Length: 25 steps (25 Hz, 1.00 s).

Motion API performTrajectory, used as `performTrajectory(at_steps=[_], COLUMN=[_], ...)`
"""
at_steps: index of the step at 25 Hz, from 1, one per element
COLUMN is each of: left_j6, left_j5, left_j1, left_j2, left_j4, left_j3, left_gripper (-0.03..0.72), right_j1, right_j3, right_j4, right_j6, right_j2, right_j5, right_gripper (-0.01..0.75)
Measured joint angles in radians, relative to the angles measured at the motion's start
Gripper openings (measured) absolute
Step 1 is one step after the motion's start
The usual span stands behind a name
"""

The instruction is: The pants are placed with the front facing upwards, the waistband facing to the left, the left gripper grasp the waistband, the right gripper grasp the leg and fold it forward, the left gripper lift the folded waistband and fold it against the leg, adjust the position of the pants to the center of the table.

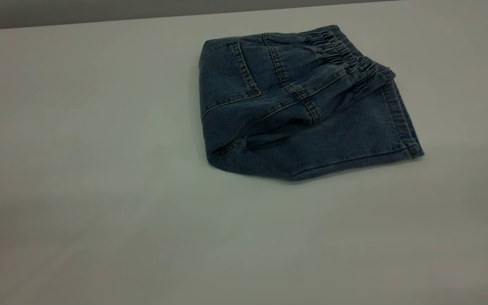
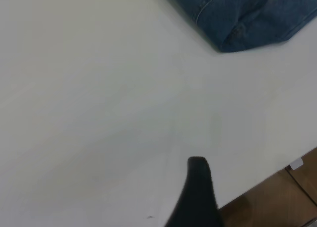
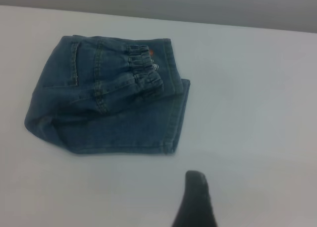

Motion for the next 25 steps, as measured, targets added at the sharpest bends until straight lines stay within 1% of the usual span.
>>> performTrajectory(at_steps=[14, 16, 18, 20, 23, 25], left_j6=[-0.003, -0.003, -0.003, -0.003, -0.003, -0.003], left_j5=[0.002, 0.002, 0.002, 0.002, 0.002, 0.003], left_j1=[0.0, 0.018, 0.066, 0.141, 0.288, 0.375], left_j2=[0.0, 0.0, 0.0, -0.003, -0.02, -0.046], left_j4=[0.002, 0.002, 0.002, 0.002, 0.003, 0.003], left_j3=[-0.001, -0.001, -0.001, -0.001, -0.001, -0.001], left_gripper=[0.531, 0.531, 0.531, 0.531, 0.531, 0.531], right_j1=[0.0, 0.0, 0.0, 0.0, 0.011, 0.044], right_j3=[0.0, 0.0, 0.0, 0.0, 0.0, 0.0], right_j4=[0.0, -0.001, -0.001, -0.001, -0.001, 0.0], right_j6=[0.0, 0.0, 0.0, 0.0, 0.0, 0.0], right_j2=[0.0, 0.0, 0.0, 0.0, 0.0, 0.0], right_j5=[0.002, 0.002, 0.002, 0.002, 0.002, 0.002], right_gripper=[0.479, 0.479, 0.479, 0.479, 0.479, 0.479])
